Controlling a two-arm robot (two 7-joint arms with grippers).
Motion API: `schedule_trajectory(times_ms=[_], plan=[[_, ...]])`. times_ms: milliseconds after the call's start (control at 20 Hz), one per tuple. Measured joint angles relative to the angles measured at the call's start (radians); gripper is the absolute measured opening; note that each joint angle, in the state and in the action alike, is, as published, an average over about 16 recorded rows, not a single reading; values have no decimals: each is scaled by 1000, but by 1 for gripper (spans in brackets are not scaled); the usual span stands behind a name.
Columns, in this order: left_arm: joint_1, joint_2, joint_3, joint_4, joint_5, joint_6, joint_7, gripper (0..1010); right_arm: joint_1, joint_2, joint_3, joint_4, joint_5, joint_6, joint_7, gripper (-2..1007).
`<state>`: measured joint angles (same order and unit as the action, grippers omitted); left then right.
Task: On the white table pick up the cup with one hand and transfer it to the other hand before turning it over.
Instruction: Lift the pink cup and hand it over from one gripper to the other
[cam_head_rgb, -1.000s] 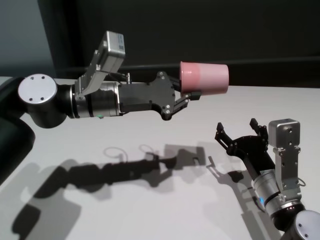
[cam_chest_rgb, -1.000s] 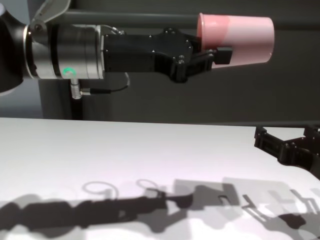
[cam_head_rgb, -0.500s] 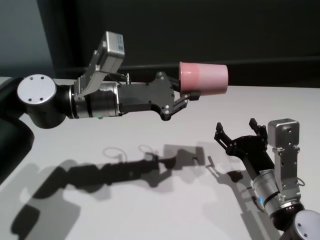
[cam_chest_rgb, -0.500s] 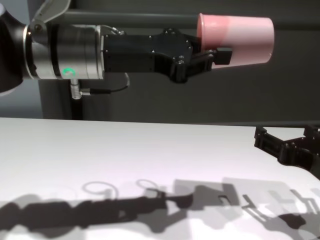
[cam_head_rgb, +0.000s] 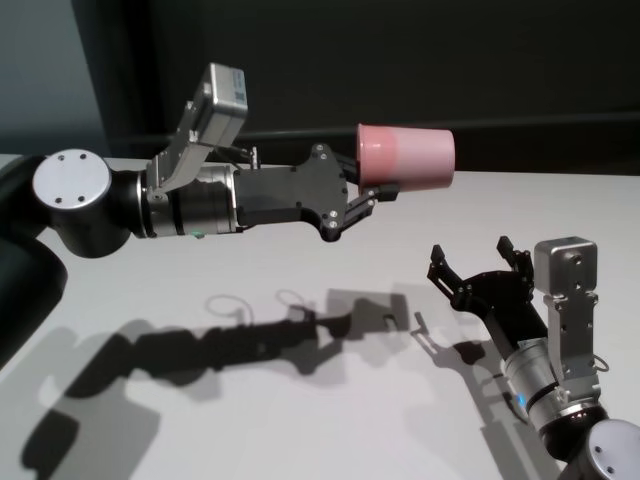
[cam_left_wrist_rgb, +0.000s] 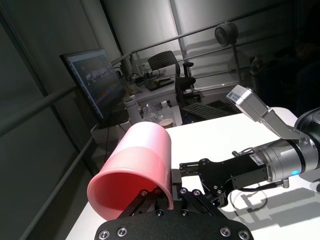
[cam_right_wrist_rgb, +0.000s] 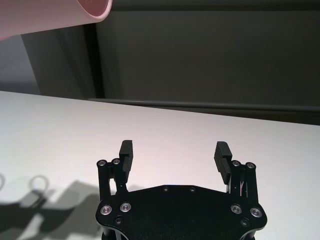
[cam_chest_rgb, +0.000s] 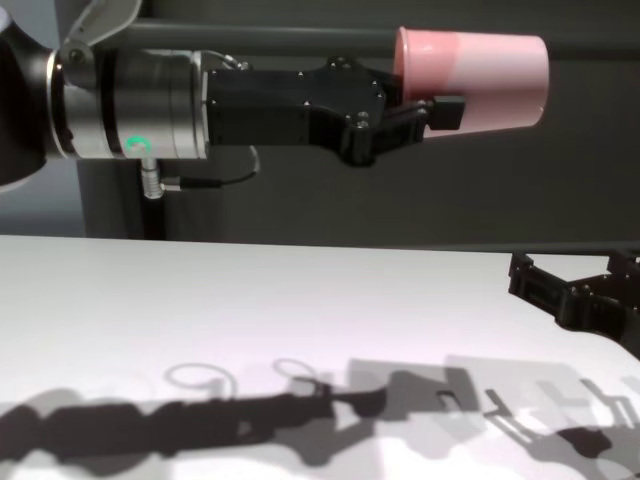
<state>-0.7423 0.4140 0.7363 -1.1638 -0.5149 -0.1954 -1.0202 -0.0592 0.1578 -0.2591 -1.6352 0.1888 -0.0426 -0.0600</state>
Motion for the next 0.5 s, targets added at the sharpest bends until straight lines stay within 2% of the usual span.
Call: schedule_trajectory(times_ms=[250, 500], plan=[[0, 0, 0, 0, 0, 0, 0, 49, -7, -7, 12, -5, 12, -2, 5, 1003], [0, 0, 0, 0, 0, 0, 0, 49, -26, -24, 45, -22, 49, -7, 18, 1003]])
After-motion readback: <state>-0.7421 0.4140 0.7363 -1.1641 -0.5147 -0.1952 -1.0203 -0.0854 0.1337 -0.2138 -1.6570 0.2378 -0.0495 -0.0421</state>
